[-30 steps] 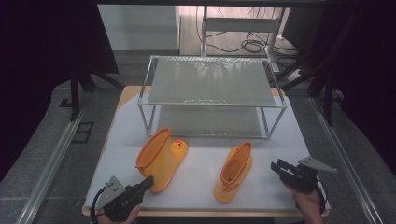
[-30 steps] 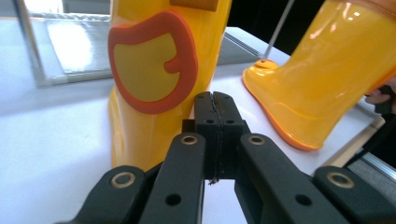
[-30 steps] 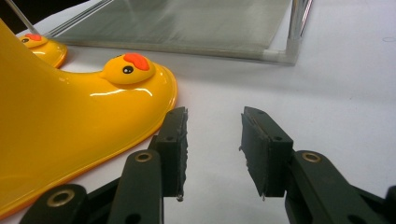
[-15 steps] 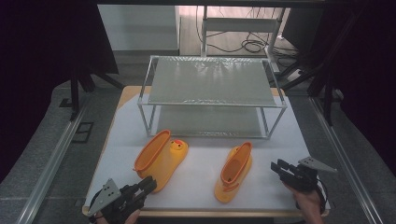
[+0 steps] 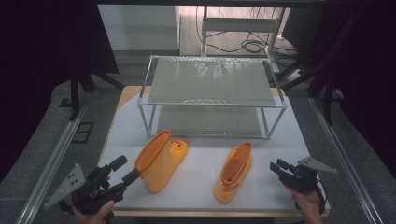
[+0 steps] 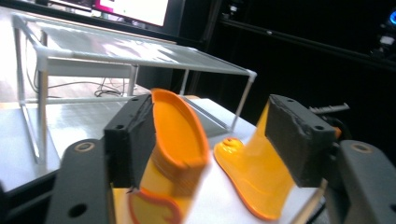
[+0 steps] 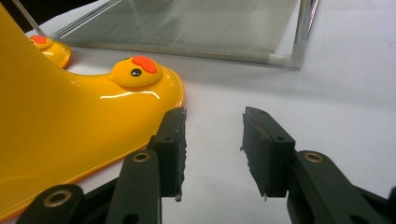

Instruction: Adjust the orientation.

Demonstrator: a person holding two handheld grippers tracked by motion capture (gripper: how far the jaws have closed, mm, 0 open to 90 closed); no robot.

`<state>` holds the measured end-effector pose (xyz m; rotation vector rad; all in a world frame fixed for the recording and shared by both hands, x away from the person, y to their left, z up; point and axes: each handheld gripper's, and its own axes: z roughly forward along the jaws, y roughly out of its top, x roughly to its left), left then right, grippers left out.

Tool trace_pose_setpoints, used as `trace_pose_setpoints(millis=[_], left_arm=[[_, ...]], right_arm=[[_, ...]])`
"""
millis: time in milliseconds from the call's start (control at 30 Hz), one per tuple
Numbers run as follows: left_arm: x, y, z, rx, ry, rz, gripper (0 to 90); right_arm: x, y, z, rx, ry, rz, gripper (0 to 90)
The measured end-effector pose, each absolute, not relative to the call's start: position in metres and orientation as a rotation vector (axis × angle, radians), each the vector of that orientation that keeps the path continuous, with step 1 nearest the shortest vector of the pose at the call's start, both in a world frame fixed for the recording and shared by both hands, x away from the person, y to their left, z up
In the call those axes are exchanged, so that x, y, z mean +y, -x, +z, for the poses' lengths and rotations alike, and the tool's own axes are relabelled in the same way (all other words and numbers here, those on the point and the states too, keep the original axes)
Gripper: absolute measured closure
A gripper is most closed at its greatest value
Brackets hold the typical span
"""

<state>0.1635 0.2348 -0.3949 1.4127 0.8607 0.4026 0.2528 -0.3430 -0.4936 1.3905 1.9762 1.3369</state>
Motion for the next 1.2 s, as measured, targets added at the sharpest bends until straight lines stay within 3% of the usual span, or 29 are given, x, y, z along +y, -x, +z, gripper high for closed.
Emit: trace_pose_setpoints(millis=[300,433,533,600,900,1200], left_arm=[[0.237,-0.205,-0.383,0.911,-1.401,0.395,28.8],[0.240,-0.216,-0.380,0.892,-1.368,0.362,29.3],[0.240,-0.227,-0.379,0.901,-1.361,0.366,29.1],[0.240,-0.234,-0.379,0.908,-1.363,0.360,29.1],[0.237,-0.251,-0.390,0.951,-1.361,0.323,30.0],[0.236,-0.251,-0.394,0.987,-1.389,0.349,26.4]], right_arm=[[-0.322,-0.229,-0.470,1.977,-1.272,1.372,62.2],[-0.309,-0.213,-0.465,1.993,-1.219,1.386,69.7],[-0.290,-0.191,-0.458,2.044,-1.104,1.409,86.1],[-0.286,-0.187,-0.456,2.059,-1.074,1.431,89.4],[-0.229,-0.154,-0.444,2.196,-0.792,1.545,89.8],[-0.193,-0.156,-0.451,2.225,-0.724,1.552,89.8]])
